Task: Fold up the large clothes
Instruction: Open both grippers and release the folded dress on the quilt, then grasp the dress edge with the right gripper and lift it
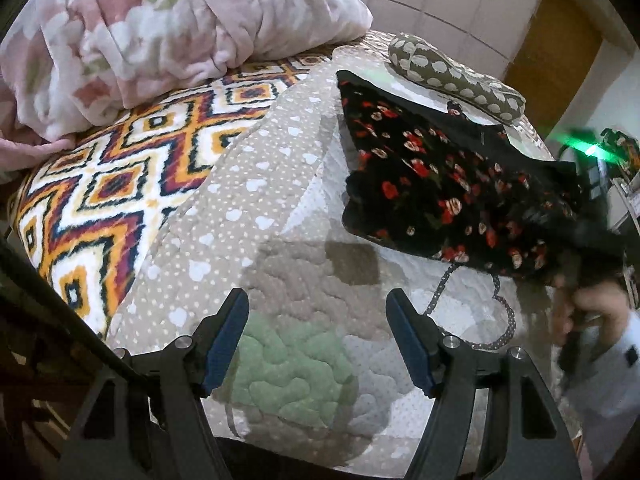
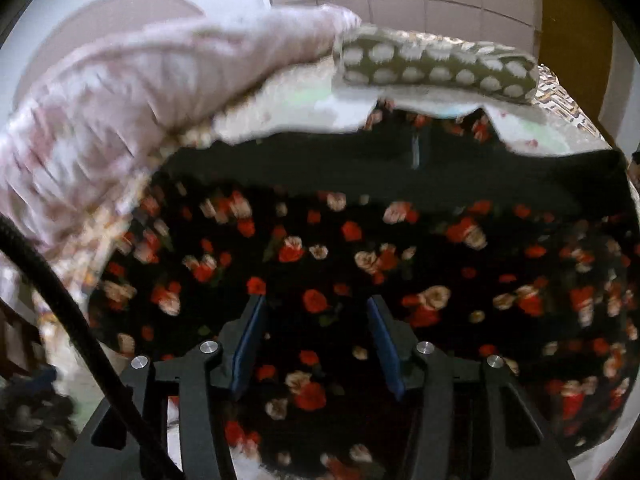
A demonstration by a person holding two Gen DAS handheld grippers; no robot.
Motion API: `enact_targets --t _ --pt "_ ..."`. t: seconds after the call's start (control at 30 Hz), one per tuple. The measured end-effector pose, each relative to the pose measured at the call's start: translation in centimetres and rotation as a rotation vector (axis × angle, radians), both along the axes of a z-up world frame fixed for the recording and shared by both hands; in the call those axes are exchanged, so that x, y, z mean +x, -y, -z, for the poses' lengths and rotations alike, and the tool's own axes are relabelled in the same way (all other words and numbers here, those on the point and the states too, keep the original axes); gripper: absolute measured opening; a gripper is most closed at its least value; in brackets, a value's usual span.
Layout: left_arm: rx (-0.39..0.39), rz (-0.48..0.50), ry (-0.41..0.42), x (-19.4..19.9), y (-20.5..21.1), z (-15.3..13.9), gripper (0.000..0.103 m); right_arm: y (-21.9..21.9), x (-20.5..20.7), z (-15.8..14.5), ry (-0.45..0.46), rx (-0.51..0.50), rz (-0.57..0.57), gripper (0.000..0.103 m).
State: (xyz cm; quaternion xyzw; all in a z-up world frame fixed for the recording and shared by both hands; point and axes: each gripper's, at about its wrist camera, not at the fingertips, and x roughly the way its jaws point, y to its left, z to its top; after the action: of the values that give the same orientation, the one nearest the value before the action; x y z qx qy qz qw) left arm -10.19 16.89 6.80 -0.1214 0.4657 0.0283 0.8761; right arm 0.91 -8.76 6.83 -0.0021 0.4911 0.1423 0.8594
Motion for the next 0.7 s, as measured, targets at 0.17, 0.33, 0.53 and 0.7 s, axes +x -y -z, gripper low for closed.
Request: enact_targets --t 0.17,0.33,0.53,0.7 --pt "0.013 -0.012 0.003 -0.2 -0.6 0.0 0.070 -0.6 -0.3 0.5 0.040 -0.021 -0.007 0.062" --pt "0.032 0.008 0.015 -0.4 0.2 -0.6 0.070 1.7 -1.0 -2.5 0.067 0.053 0.033 0.062" --pt "0.069 0.053 0.023 -0.6 2.1 -1.5 0.070 7.9 -1.5 -3.0 0.077 0.072 0.148 0.062" --pt "0.121 0.111 0.040 -0.4 4.7 -2.5 0.071 17.6 -2.5 -1.6 0.052 0.148 0.352 0.043"
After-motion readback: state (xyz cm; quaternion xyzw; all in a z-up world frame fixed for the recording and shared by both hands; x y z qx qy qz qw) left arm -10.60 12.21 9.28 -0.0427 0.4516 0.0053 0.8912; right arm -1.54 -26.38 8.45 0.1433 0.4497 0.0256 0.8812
